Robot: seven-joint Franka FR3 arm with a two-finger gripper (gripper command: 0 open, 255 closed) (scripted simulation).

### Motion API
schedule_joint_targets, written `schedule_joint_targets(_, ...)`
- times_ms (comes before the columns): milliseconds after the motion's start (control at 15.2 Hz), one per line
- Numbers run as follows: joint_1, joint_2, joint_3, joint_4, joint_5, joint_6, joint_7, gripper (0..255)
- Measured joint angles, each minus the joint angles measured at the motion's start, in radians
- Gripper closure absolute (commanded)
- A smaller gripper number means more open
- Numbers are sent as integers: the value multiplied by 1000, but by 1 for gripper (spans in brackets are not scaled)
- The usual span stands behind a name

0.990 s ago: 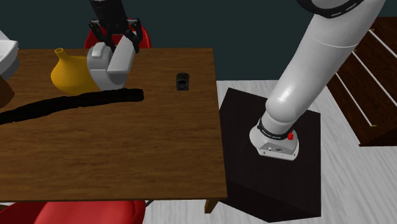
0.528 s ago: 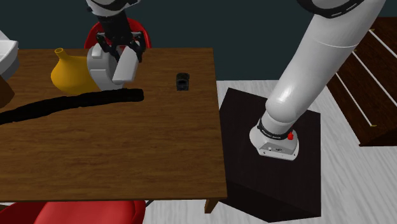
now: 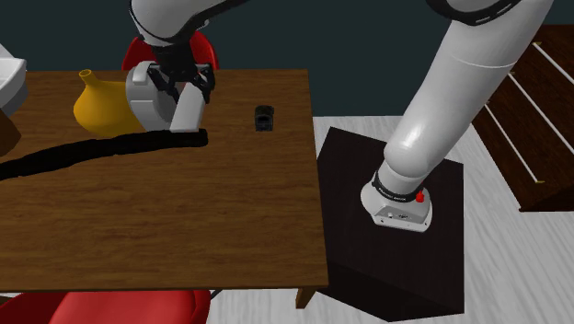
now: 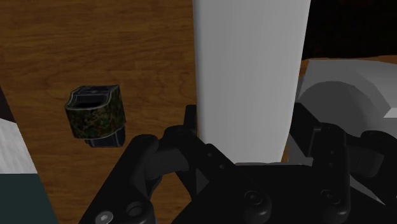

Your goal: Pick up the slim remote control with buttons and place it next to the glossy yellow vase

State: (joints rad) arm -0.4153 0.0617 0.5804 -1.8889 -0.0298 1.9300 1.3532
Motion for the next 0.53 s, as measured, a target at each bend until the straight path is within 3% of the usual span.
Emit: schedule_joint_targets(528,2,30,-2,-77,-19,102,11,255)
